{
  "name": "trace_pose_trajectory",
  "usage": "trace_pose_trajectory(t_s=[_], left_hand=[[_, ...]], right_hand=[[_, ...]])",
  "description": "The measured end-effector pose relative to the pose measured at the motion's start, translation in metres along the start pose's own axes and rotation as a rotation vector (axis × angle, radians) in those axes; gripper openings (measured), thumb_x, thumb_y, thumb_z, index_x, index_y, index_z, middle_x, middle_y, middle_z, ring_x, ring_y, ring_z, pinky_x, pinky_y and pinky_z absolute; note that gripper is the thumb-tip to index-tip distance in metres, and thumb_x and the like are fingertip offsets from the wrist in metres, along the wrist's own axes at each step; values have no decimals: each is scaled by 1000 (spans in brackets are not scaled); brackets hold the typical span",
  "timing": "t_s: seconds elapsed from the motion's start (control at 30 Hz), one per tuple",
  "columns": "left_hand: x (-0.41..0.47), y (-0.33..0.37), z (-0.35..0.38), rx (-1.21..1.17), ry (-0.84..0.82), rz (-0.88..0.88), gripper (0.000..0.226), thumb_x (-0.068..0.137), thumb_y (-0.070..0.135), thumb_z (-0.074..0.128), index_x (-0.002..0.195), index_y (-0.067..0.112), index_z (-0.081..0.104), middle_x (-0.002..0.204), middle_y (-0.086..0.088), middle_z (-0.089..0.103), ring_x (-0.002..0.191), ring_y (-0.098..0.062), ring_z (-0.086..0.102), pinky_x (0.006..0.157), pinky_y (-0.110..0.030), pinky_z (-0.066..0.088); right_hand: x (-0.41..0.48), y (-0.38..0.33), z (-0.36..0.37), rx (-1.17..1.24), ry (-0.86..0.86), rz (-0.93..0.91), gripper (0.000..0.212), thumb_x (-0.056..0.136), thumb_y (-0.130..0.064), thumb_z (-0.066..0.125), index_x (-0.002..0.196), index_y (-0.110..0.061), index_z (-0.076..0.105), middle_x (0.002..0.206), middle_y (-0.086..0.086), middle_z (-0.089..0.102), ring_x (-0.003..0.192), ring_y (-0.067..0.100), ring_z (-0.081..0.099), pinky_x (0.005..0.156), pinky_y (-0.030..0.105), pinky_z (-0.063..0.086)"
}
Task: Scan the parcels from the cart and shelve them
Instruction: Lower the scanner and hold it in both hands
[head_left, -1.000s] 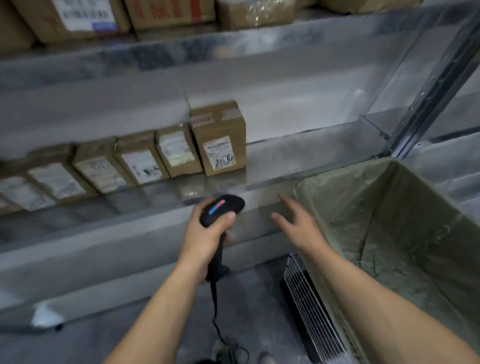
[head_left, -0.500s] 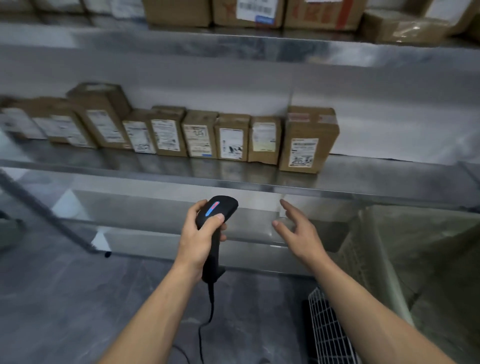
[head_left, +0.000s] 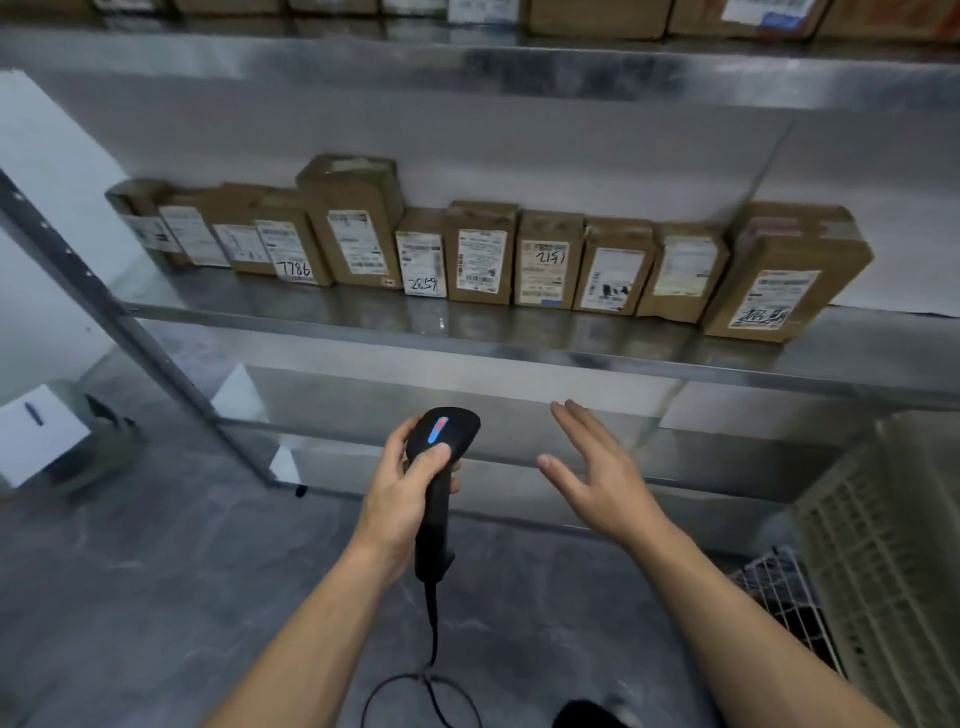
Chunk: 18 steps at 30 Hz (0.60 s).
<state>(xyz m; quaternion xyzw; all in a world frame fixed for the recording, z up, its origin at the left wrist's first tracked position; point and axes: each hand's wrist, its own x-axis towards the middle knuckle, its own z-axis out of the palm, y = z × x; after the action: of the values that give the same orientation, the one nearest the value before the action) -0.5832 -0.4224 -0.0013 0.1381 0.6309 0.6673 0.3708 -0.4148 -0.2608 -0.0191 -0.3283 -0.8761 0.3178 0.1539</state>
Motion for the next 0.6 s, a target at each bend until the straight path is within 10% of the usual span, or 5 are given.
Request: trace_pose_trajectory(t_s=[0.37,0.6], left_hand=[[41,-3,-25,11,33,-145,92,57,43,90,139,31,50,98,0,75,100,-23,70,93,-42,51],[69,9,-10,-20,10,-171,65,76,20,88,131,30,55,90,6,77,95,-17,69,95,-43,53]], right_hand=[[31,-37,46,162,-118,-110,77,88,-61,57,153,-30,32,155,-17,25,134,-30,6,108,-2,8],[70,-31,60,356,-155,-84,78,79,-66,60,147,-42,30,154,-21,30,145,-3,28,116,34,39]])
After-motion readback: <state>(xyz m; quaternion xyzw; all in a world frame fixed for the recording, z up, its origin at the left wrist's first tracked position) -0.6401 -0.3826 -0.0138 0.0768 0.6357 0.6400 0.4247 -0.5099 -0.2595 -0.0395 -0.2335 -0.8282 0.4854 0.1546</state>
